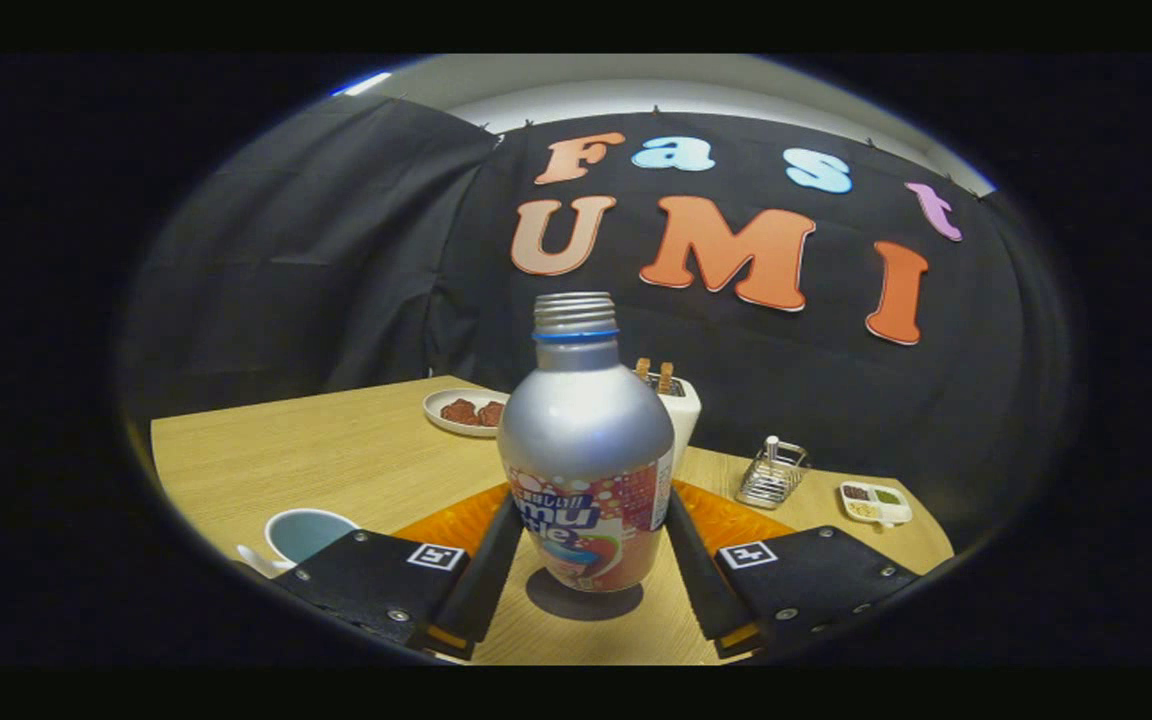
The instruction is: Take the bottle from table, then pour the juice into the cup, finally place the bottle on the coaster
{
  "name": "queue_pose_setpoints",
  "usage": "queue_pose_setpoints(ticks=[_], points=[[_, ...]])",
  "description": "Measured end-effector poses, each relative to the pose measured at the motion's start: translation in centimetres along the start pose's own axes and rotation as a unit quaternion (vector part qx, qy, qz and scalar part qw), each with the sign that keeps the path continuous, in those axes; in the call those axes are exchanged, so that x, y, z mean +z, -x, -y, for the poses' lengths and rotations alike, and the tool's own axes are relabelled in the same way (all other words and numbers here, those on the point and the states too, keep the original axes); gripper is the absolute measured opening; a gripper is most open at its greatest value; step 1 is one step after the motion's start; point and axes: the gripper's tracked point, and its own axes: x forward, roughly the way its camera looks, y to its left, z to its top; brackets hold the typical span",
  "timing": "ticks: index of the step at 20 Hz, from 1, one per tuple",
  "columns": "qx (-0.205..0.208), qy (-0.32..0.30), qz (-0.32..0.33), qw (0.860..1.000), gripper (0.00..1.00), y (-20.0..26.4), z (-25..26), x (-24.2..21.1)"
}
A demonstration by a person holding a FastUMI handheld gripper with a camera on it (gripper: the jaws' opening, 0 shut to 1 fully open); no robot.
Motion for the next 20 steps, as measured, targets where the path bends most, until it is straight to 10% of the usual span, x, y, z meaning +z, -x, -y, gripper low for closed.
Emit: queue_pose_setpoints(ticks=[20], points=[[0.001, -0.089, -0.049, 0.995, 0.77, -2.4, 0.9, -6.6]])
